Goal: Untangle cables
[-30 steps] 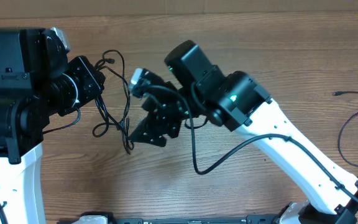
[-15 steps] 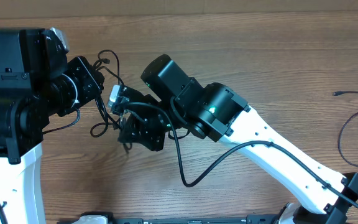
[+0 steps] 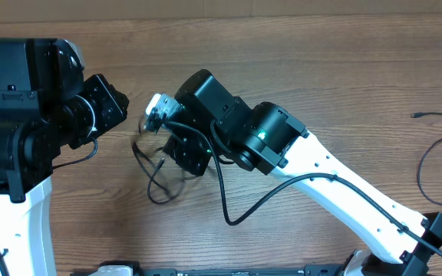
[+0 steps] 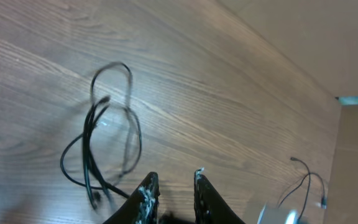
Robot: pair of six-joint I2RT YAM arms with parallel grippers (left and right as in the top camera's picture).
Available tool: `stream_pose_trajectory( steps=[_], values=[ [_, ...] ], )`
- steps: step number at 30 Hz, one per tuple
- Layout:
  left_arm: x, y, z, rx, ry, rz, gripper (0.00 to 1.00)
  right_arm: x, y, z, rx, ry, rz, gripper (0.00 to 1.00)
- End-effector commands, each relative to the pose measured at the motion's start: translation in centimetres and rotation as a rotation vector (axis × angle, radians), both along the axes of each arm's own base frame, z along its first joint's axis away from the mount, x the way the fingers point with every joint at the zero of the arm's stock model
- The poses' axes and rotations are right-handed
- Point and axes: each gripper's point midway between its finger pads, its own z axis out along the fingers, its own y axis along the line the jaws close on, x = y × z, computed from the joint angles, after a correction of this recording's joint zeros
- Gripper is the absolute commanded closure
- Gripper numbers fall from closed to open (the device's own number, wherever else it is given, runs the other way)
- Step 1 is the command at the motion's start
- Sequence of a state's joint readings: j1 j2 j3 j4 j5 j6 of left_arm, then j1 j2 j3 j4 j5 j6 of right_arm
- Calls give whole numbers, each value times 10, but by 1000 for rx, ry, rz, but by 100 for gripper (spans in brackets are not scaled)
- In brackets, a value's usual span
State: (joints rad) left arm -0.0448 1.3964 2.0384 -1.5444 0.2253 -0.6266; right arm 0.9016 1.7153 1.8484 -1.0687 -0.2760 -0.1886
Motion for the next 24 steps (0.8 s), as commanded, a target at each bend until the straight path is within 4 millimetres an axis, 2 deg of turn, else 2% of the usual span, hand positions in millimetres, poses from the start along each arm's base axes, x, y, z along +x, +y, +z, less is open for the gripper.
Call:
stream_pose_trajectory(
  steps=[1, 4, 11, 13, 14, 16, 18, 24],
  values=[
    [-7, 6, 8, 18, -25, 15, 80, 47, -26, -1, -73, -95, -283, 96],
    [-13, 6, 3, 18, 10, 14, 77, 77, -47, 3, -67, -106, -492, 96],
    [-32, 4, -10, 29, 97, -18, 68, 114, -80, 9, 21, -25, -763, 96],
    [-34, -5, -8, 28, 79, -106, 64, 124, -90, 14, 50, -17, -811, 96],
    [-36, -16, -5, -4, 62, -187, 60, 130, -96, 20, 72, -29, -822, 96],
    [-38, -25, -2, -36, 54, -231, 58, 134, -100, 31, 91, -64, -812, 96],
    [-39, -25, -3, -42, 57, -230, 57, 134, -101, 44, 109, -112, -782, 96],
    [-38, -23, -12, -41, 94, -206, 56, 121, -111, 108, 282, -201, -779, 96]
  ],
)
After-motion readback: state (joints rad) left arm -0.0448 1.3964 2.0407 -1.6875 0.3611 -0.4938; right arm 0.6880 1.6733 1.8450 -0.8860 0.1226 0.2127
